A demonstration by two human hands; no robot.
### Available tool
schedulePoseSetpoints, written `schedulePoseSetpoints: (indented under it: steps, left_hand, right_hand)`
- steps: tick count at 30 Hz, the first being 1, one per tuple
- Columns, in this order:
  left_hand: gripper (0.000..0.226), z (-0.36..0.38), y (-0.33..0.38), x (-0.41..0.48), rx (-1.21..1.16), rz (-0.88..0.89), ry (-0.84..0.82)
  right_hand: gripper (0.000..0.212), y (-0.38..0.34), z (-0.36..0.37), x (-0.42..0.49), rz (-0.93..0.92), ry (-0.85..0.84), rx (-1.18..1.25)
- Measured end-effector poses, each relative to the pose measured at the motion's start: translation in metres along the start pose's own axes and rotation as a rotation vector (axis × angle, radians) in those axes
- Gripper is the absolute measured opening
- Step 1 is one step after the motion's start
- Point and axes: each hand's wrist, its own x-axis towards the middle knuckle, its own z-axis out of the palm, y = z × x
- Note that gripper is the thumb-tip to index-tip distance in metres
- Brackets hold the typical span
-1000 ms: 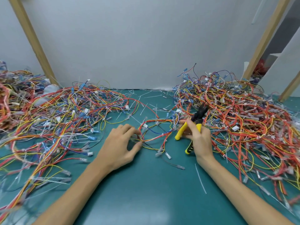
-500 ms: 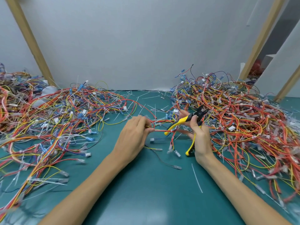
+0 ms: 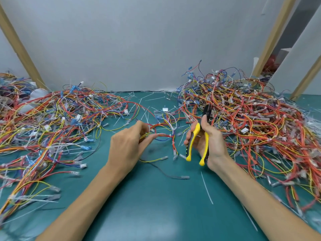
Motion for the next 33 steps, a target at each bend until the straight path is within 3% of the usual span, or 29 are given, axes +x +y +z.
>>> schedulePoseSetpoints:
  steps: [8,15,21,24,30,33]
  left_hand:
    - [0.025,0.013,0.009,-0.006,0.007,0.101,0.064]
    - [0.035,0.022,0.008,-0.007,0.070,0.370,0.049]
    - [0.039,0.017,0.024,-0.015,-0.342,0.089,-0.242]
    - [0.032,0.013,0.023,-0.013,-0.499,-0.023,-0.268]
    - [0.008,0.017,0.015,-0.012,-0.412,-0.086,-0.391]
    - [0.029,0.019,0.006,-0.012,-0.172,-0.057,-0.402]
  right_hand:
    - [0.070,0.005,-0.001,-0.001,0.130,0.004,-0.104]
    - [0.067,0.005,0.001,-0.002,0.168,-0.013,-0.153]
    - [0.069,0.003,0.003,-0.003,0.216,-0.059,-0.243]
    - [0.069,0.001,0.002,-0.003,0.243,-0.059,-0.255]
    - [0.065,0.004,0.004,-0.004,0.216,-0.056,-0.248]
    - [0.060,0.002,0.004,-0.005,0.187,-0.033,-0.226]
